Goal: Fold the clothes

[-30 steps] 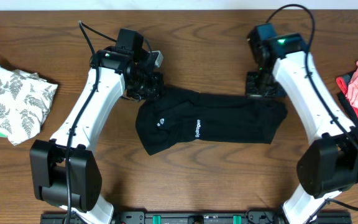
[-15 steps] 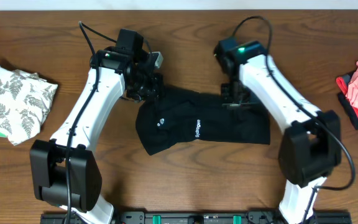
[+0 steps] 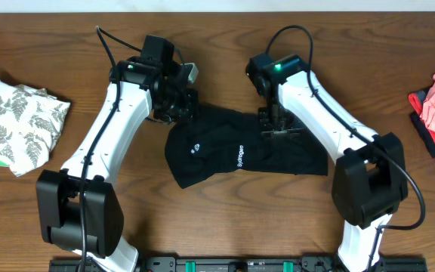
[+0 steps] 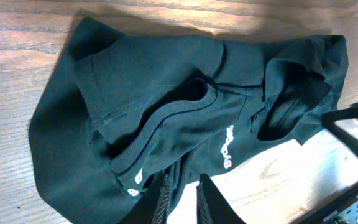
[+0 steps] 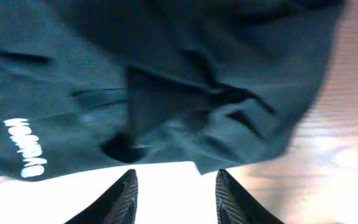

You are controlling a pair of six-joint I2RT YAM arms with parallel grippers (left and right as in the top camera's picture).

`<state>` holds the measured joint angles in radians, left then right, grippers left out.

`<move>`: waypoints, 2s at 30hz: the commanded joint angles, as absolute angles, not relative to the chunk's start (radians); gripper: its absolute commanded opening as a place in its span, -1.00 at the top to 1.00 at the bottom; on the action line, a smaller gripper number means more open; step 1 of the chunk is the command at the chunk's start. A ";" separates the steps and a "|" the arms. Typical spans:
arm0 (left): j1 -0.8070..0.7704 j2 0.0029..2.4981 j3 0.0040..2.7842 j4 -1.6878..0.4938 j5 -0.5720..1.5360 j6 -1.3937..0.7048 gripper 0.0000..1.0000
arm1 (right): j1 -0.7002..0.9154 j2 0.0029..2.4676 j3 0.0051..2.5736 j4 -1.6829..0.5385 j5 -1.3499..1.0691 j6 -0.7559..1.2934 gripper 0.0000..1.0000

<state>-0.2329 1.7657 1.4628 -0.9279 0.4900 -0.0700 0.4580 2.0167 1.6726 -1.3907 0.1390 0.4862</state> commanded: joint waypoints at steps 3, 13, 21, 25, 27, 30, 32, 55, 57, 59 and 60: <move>-0.233 1.766 1.468 -0.934 0.478 -0.052 0.66 | 0.354 2.022 1.671 -1.426 0.247 0.488 0.14; -0.233 1.766 1.468 -0.934 0.478 -0.045 0.66 | 0.247 2.022 1.463 -1.307 0.030 0.262 0.15; -0.233 1.766 1.468 -0.934 0.478 -0.045 0.66 | 0.246 2.022 1.313 -1.174 -0.035 0.226 0.16; -0.233 1.766 1.467 -0.934 0.478 -0.045 0.66 | 0.246 2.022 1.294 -1.135 -0.035 0.227 0.74; -0.233 1.766 1.465 -0.933 0.478 -0.045 0.66 | 0.246 2.022 1.294 -1.129 -0.035 0.227 0.98; -0.233 1.766 1.462 -0.933 0.478 -0.045 0.66 | 0.246 2.022 1.296 -1.128 -0.033 0.231 0.97; -0.233 1.766 1.462 -0.934 0.478 -0.045 0.66 | 0.246 2.020 1.302 -1.129 -0.033 0.231 0.97; -0.233 1.766 1.461 -0.937 0.433 -0.045 0.66 | 0.446 1.839 1.348 -1.090 -0.143 0.052 0.92; -0.233 1.766 1.460 -0.937 0.433 -0.045 0.66 | 0.470 1.839 1.348 -1.081 -0.142 0.049 0.56; -0.233 1.766 1.460 -0.938 0.433 -0.045 0.66 | 0.487 1.839 1.348 -1.076 -0.140 0.043 0.42; -0.233 1.766 1.460 -0.937 0.433 -0.045 0.67 | 0.495 1.839 1.348 -1.075 -0.135 0.043 0.41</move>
<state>-0.2329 1.7657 1.4628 -0.9344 0.4454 -0.0544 0.4721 1.8488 1.3331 -1.0786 -0.1276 0.0666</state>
